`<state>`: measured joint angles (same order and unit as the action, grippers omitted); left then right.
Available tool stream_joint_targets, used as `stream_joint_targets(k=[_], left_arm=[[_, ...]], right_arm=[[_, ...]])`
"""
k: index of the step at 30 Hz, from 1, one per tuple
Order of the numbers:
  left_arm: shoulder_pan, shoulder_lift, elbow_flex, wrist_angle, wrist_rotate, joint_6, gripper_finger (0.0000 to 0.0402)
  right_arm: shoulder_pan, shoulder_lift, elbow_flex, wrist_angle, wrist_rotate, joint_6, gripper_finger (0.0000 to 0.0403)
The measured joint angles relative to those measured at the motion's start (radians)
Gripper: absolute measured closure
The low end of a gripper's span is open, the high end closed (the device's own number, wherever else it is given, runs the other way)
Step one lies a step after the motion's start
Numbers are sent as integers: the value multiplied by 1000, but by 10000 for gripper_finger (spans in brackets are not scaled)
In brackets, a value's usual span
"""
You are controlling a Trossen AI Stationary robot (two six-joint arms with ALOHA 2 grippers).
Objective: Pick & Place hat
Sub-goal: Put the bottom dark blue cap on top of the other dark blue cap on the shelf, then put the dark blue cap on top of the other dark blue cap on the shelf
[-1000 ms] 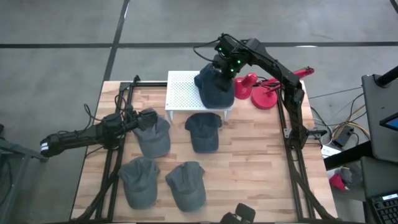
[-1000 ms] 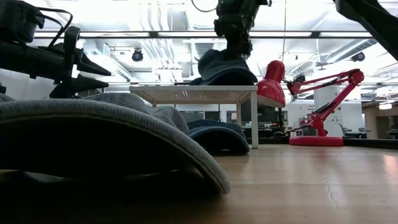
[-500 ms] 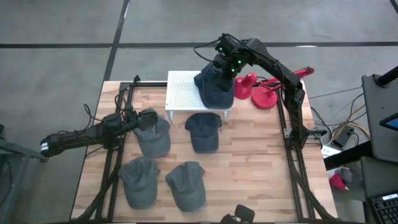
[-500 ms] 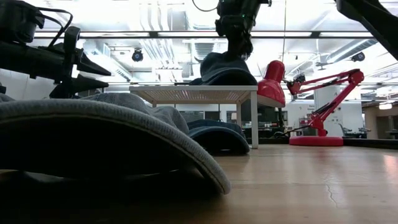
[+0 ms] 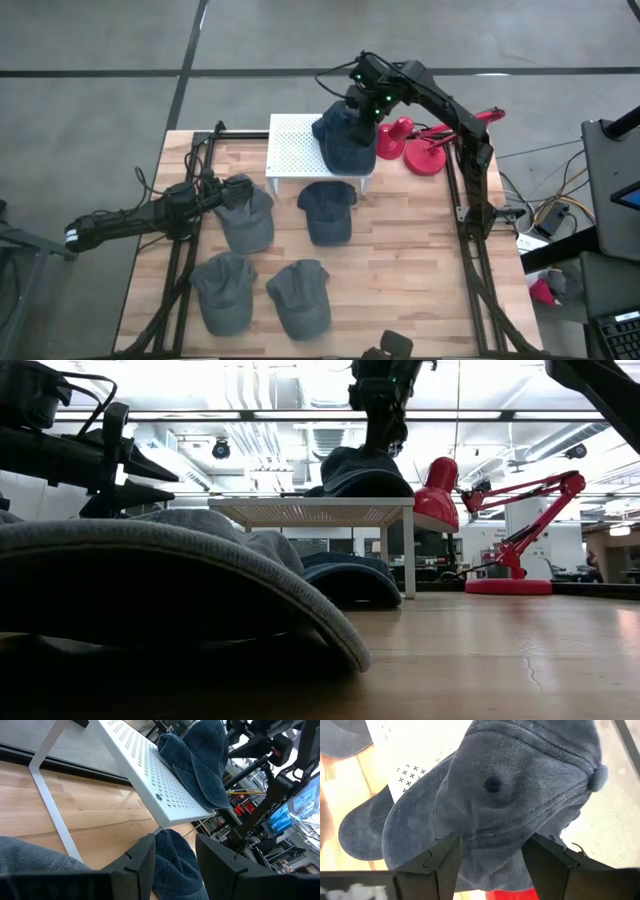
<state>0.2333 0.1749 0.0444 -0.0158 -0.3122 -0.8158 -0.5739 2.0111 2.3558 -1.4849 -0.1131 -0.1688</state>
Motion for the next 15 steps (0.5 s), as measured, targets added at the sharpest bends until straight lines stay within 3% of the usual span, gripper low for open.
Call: stream_joint_targets(k=[8, 15], left_arm=[[0, 0, 0, 0, 0, 0, 259], [0, 0, 0, 0, 0, 0, 259]], right_arm=[[6, -65, 0, 1, -3, 19, 197], [93, -148, 0, -2, -150, 77, 201]])
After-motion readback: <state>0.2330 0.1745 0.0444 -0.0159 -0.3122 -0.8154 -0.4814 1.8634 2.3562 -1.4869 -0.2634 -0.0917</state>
